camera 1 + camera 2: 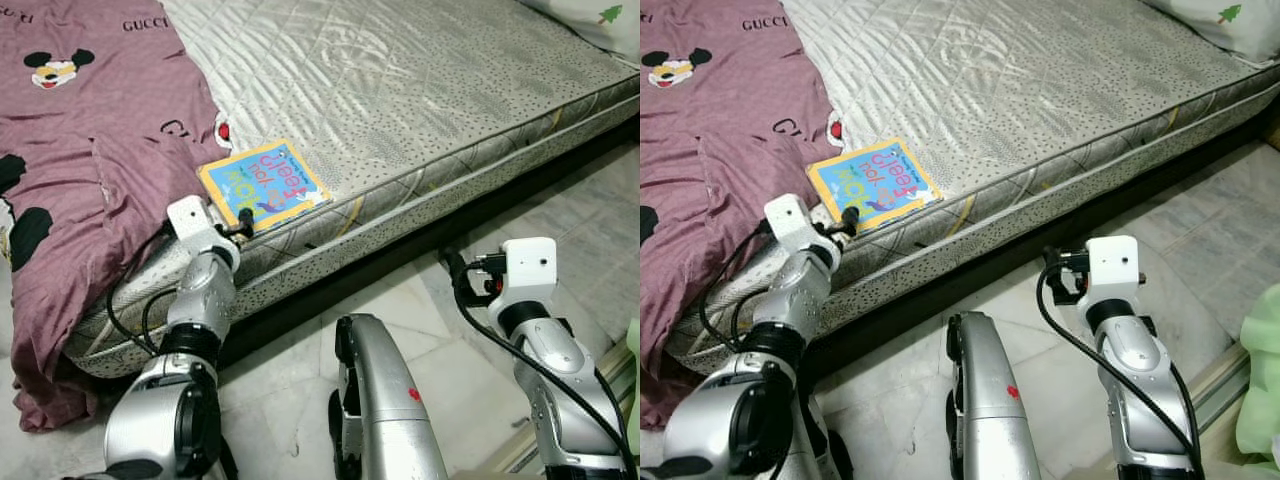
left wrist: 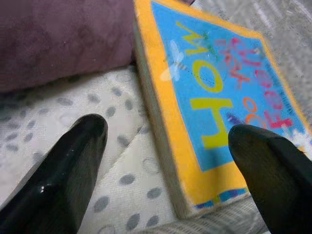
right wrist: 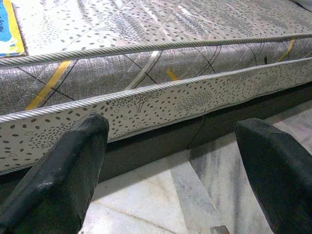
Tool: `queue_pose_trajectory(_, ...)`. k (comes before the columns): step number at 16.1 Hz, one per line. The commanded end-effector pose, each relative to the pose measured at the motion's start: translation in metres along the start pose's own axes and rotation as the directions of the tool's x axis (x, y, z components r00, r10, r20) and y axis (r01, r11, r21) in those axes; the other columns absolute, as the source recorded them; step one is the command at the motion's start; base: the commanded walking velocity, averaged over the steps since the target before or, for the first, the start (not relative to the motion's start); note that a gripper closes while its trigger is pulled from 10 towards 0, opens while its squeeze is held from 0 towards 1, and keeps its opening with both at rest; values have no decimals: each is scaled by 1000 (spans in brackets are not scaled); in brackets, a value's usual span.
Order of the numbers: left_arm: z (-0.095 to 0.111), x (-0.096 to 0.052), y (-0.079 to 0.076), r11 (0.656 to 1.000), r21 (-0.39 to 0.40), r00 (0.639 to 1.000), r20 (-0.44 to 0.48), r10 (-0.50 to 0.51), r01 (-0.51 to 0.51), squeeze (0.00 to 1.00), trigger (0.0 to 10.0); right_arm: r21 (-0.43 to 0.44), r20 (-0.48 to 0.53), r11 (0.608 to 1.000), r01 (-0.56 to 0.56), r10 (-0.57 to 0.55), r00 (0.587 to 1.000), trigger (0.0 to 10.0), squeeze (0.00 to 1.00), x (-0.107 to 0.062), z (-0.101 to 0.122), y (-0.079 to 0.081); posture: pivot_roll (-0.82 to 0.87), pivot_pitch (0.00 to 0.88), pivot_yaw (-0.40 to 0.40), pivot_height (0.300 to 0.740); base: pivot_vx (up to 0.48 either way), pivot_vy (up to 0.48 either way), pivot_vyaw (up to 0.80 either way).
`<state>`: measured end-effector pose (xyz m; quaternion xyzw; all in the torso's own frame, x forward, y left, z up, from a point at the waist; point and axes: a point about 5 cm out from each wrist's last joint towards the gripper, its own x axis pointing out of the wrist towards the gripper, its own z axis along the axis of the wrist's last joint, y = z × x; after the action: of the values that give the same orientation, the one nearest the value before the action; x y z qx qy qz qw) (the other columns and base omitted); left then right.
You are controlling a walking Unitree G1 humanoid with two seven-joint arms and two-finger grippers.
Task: Clean up the room
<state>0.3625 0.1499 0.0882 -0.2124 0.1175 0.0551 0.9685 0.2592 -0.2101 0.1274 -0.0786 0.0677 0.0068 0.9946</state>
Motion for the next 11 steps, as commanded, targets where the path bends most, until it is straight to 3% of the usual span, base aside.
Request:
queue_pose_trajectory(1, -7, 1, 1, 1000, -19, 999, -42, -9, 8, 0, 10000, -14, -4, 1000, 16, -17, 1000, 10000, 0, -3, 1, -5, -308, 175, -66, 478, 0, 0, 0)
queue_pose_trajectory(4, -12, 4, -10, 973, -209, 987, -106, -124, 99, 0, 10000, -27, 2, 999, 23, -23, 1000, 10000, 0, -4, 4, -8, -323, 164, -69, 478, 0, 0, 0)
queue_pose_trajectory(6, -13, 4, -16, 937, -315, 972, -123, -199, 152, 0, 10000, -35, 7, 999, 19, -19, 1000, 10000, 0, -3, 5, -7, -330, 158, -71, 478, 0, 0, 0)
queue_pose_trajectory(9, -14, 5, -21, 905, -376, 952, -147, -268, 197, 0, 10000, -52, 17, 999, 13, -13, 1000, 10000, 0, -2, 7, -8, -339, 155, -71, 478, 0, 0, 0)
queue_pose_trajectory(10, -14, 5, -22, 899, -385, 947, -150, -284, 209, 0, 9255, -54, 18, 998, 16, -15, 1000, 10000, 0, -2, 8, -8, -340, 154, -71, 478, 0, 0, 0)
queue_pose_trajectory(11, -14, 5, -21, 893, -397, 946, -144, -289, 212, 0, 0, -57, 19, 998, 19, -18, 1000, 10000, 0, -2, 8, -9, -342, 152, -71, 478, 0, 0, 0)
